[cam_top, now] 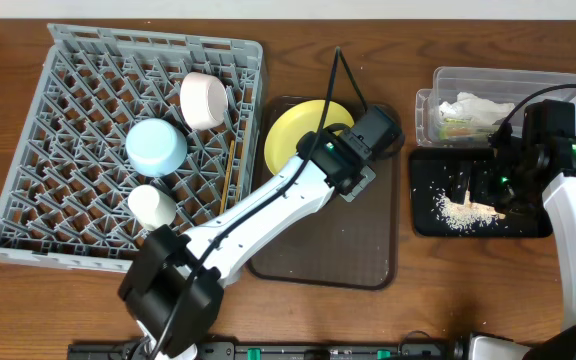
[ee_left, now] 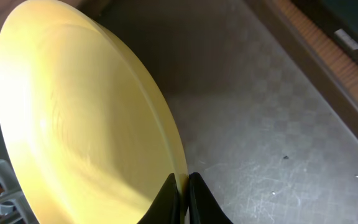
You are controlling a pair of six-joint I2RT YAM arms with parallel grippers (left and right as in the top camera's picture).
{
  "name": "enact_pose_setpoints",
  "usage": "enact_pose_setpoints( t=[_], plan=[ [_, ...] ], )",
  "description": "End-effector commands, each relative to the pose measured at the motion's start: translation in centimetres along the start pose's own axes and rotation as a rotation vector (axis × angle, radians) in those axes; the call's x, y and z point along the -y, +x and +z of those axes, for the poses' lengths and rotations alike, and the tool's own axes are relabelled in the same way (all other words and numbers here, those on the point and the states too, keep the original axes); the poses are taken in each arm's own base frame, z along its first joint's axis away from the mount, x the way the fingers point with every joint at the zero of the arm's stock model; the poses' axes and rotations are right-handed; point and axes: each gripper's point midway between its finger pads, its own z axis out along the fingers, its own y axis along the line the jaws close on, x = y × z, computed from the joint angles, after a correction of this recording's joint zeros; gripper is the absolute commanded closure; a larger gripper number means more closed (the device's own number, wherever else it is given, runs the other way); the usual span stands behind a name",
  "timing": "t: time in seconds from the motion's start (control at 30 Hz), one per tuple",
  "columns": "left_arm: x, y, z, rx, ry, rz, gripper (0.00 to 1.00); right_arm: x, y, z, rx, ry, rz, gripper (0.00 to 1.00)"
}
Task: Sort waste into correct bins and load items into the dishwasher
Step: 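Lift the yellow plate and stand it upright in the dish rack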
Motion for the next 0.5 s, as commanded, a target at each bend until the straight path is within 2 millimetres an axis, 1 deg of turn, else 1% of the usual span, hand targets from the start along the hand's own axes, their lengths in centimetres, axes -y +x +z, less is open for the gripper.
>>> enact_pose_setpoints(
  t=[0.0, 0.1, 0.23, 0.3, 0.33, 0.4, 0.47],
  plan=[
    [-1.0, -1.3, -3.7, 0.089, 0.0, -0.041, 0.94, 0.0, -0.6, -0.9, 0.033, -0.003, 0.012, 0.01],
    [-1.7, -1.9, -6.2, 0.152, 0.003, -0.076, 0.94, 0.0, -0.6, -0.9, 0.033, -0.003, 0.012, 0.01],
    [-3.6, -2.5, -10.0, 0.244, 0.013, -0.135, 0.94, 0.0, -0.6, -0.9, 0.034, -0.003, 0.012, 0.01],
    [-4.4, -2.7, -11.7, 0.288, 0.057, -0.164, 0.94, 0.0, -0.6, -0.9, 0.034, -0.003, 0.012, 0.01],
    [-5.2, -2.9, -13.0, 0.328, 0.121, -0.205, 0.94, 0.0, -0.6, -0.9, 0.034, -0.003, 0.012, 0.01],
    [-6.3, -2.8, -13.8, 0.353, 0.193, -0.265, 0.94, 0.0, -0.6, -0.9, 0.033, -0.003, 0.012, 0.01],
    [-7.4, -2.7, -14.2, 0.366, 0.271, -0.328, 0.94, 0.0, -0.5, -0.9, 0.032, -0.003, 0.013, 0.01]
  ],
)
